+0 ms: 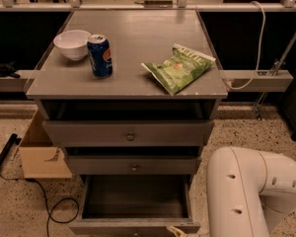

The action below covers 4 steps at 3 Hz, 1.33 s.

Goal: Close bottom drawer

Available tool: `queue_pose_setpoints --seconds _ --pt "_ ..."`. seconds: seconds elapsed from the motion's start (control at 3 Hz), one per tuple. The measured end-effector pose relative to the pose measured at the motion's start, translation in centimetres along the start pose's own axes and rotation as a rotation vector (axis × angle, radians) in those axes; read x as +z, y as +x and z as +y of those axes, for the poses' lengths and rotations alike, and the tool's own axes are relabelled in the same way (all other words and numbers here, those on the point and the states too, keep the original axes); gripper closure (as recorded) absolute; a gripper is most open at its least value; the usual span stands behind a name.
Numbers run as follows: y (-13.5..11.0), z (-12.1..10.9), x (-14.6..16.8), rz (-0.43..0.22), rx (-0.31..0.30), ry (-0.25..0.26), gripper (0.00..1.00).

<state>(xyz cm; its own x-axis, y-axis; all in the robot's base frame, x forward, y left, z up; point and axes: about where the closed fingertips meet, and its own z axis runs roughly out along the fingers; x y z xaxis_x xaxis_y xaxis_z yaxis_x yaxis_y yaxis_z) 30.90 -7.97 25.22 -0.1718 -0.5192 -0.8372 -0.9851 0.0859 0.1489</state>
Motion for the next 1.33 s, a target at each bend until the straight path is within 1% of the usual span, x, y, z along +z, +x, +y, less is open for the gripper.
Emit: queue_pose_setpoints --seconds 0.67,1.0,1.33 --pt "-0.16 -0.62 0.97 -0.041 -0.005 -0.051 0.00" --pt "-0.39 -0.77 0.96 -0.077 -0.012 -0.075 0.00" --pt "-0.40 -0.76 0.96 -0.078 -0.012 -0.075 0.00"
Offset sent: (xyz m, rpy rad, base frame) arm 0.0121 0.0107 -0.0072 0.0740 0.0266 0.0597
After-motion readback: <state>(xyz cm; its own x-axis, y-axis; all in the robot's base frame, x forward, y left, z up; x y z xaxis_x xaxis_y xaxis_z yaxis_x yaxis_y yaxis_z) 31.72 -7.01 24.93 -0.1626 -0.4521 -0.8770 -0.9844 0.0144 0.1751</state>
